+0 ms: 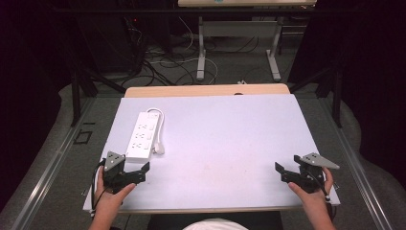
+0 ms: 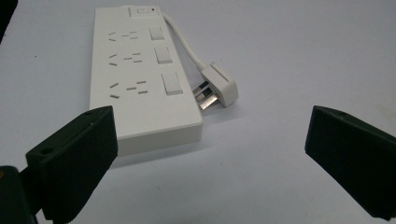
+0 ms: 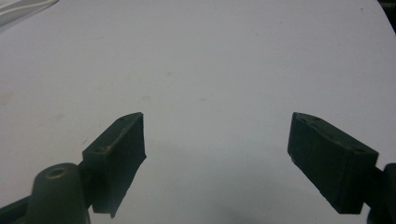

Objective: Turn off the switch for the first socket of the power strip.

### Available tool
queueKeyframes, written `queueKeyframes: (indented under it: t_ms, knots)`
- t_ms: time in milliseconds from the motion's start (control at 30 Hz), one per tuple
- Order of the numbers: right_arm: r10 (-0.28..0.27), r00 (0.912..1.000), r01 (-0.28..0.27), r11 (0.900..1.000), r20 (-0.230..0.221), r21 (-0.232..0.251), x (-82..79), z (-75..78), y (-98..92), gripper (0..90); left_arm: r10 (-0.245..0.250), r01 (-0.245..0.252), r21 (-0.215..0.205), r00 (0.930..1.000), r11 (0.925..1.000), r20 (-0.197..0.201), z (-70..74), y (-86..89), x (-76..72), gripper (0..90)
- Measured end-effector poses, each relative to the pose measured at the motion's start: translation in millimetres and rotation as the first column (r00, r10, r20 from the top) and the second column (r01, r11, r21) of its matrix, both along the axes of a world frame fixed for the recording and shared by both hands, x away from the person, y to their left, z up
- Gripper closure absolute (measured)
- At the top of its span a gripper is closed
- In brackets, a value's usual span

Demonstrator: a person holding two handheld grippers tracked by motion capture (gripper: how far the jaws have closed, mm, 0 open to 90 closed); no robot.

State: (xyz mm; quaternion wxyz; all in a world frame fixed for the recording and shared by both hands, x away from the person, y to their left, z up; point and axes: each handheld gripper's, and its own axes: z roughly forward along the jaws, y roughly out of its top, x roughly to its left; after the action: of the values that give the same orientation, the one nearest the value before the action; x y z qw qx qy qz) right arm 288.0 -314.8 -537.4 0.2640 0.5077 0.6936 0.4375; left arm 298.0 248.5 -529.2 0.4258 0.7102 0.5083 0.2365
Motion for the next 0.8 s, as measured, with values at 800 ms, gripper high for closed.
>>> queueKeyframes:
  t_ms: [800]
  knots:
    - [0.074,0.9969,-0.072,0.996,0.026,-0.054,1.2,-0.5,8.3,23.0,0.011,-0.011,0.012,0.9999,0.9999,0.001,1.2,0.9,-1.4,10.8]
